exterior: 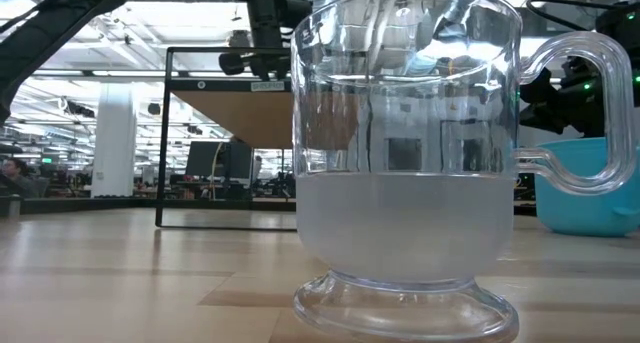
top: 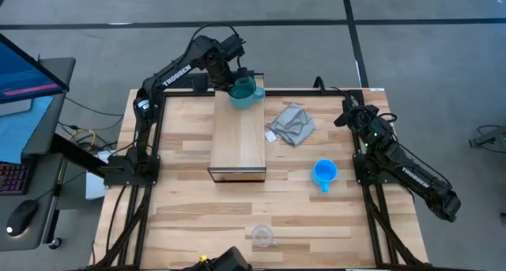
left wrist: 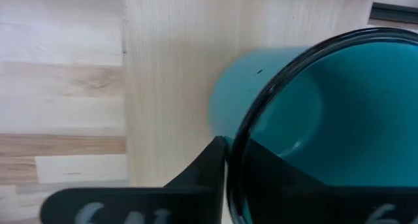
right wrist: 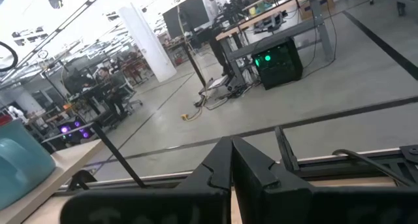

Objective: Stack small to large cups/mugs on shelf
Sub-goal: Put the green mug on the shelf, then put the blue mug on the shelf

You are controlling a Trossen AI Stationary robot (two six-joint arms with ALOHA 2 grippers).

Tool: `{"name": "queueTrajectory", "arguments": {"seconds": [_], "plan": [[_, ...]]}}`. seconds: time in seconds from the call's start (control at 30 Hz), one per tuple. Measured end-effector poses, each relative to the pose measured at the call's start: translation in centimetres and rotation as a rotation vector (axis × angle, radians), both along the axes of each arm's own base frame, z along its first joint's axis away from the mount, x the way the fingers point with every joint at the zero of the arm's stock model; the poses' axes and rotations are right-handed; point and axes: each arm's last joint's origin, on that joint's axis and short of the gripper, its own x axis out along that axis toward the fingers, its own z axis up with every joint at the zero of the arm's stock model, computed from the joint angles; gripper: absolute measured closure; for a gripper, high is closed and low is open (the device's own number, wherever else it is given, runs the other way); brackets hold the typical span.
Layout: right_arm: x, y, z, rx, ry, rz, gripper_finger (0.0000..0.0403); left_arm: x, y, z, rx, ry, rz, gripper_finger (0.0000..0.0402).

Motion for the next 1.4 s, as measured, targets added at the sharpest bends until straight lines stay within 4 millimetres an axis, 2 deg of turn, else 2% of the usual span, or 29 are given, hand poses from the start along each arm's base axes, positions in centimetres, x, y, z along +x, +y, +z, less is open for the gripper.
{"name": "queueTrajectory", "arguments": {"seconds": [0.2, 0.67, 0.87, 1.4], "plan": [[0.0, 0.0, 0.0, 0.0, 0.0, 0.0, 0.037, 0.0, 0.0, -0.3, -0.008, 0.022, -0.012, 0.0314], [0.0, 0.0, 0.0, 0.0, 0.0, 0.0, 0.037, 0.0, -0.1, -0.3, -0.02, 0.009, -0.058, 0.025], [0.0, 0.0, 0.0, 0.0, 0.0, -0.001, 0.037, 0.0, -0.1, -0.2, -0.022, 0.002, -0.069, 0.0242], [0.0, 0.0, 0.0, 0.0, 0.0, -0.001, 0.037, -1.3, -1.0, 2.9, 0.046, -0.066, -0.086, 0.0244]]}}
